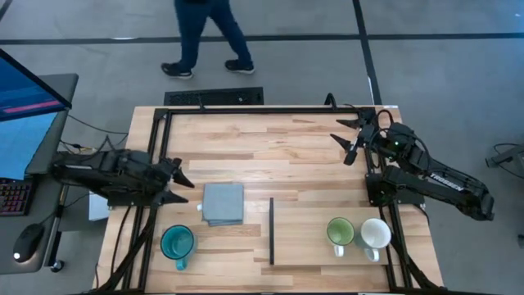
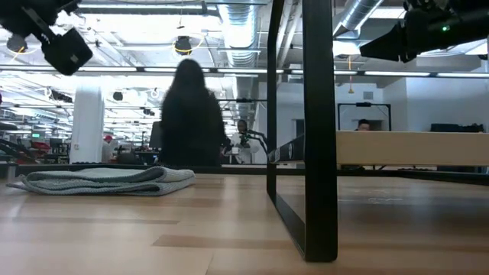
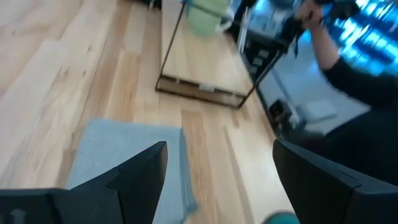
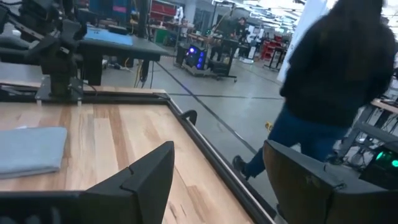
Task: Stack small to large cups/mugs on shelf
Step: Put the blue-green mug on the shelf
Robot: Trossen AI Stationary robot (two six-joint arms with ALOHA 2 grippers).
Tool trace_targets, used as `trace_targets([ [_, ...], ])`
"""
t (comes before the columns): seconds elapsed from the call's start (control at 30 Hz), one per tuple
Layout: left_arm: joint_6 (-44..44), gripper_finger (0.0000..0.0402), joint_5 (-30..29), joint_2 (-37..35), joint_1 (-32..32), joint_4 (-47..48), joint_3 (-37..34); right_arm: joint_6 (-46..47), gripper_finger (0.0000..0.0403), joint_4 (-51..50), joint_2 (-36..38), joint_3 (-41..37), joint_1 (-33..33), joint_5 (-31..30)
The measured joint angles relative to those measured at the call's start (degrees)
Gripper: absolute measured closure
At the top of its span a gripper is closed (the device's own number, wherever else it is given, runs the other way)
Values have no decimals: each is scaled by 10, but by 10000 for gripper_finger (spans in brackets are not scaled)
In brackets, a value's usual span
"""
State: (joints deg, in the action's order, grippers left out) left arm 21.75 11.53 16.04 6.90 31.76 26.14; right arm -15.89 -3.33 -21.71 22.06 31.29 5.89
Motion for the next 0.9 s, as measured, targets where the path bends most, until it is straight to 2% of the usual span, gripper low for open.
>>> trace_targets([
  [0.23, -1, 118, -20, 159, 18, 173, 123, 9, 132, 0, 0, 0, 0, 0],
  [0.47, 99, 118, -14, 288, 33, 301, 210, 9, 132, -3, 0, 0, 0, 0],
  [0.7, 182, 118, 16, 368, 88, 298, 219, 4, 132, -11, 0, 0, 0, 0],
  [0.9, 156, 118, 46, 430, 161, 289, 219, 4, 132, -11, 0, 0, 0, 0],
])
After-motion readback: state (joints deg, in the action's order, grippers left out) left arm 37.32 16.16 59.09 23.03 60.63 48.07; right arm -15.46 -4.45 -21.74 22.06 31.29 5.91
